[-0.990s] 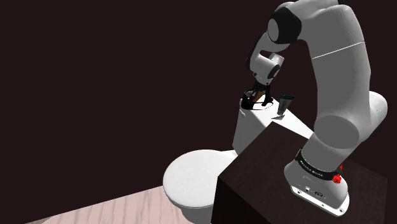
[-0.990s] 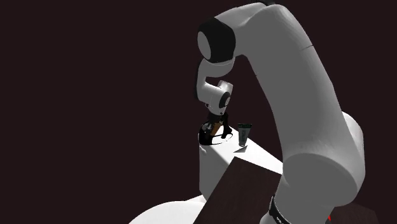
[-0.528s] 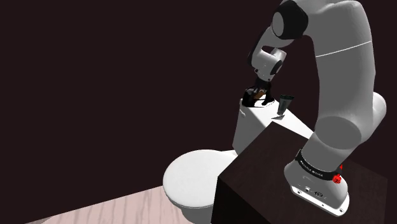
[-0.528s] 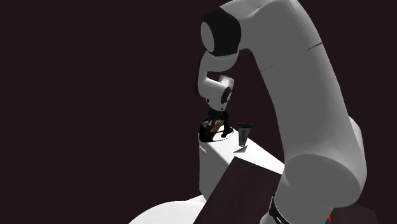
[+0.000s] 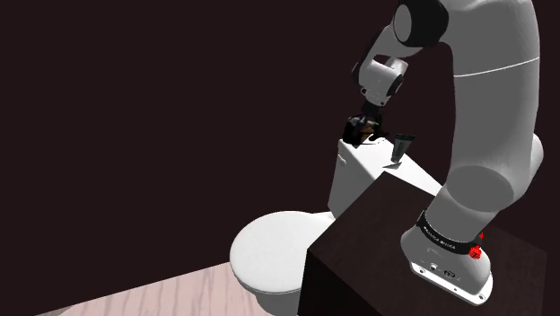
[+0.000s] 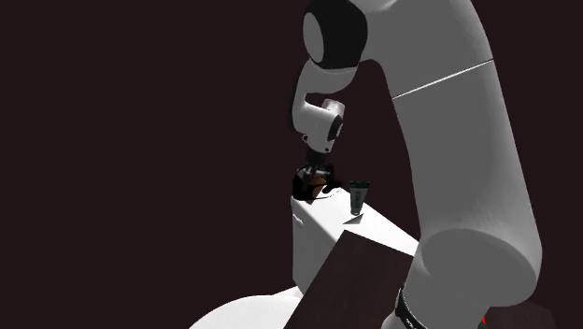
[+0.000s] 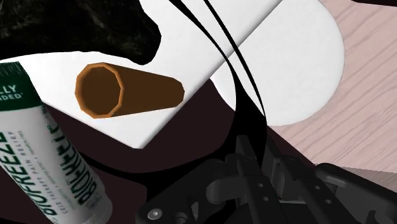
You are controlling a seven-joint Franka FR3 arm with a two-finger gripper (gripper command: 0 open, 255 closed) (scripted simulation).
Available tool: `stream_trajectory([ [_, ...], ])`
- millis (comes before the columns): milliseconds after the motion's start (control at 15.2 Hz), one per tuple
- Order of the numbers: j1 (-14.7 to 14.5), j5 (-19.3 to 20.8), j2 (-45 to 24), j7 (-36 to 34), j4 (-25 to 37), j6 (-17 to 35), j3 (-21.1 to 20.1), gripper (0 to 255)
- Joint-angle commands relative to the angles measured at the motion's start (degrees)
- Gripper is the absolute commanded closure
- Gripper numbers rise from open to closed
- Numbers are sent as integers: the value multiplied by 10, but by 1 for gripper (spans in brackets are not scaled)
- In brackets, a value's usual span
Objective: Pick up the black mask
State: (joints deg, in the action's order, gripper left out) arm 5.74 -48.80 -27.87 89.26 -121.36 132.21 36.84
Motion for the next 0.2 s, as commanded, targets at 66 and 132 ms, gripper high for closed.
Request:
stream_trajectory([
  [66, -7, 16, 15, -13, -1, -8, 10, 255],
  [132, -7, 16, 15, -13, -1, -8, 10, 255],
])
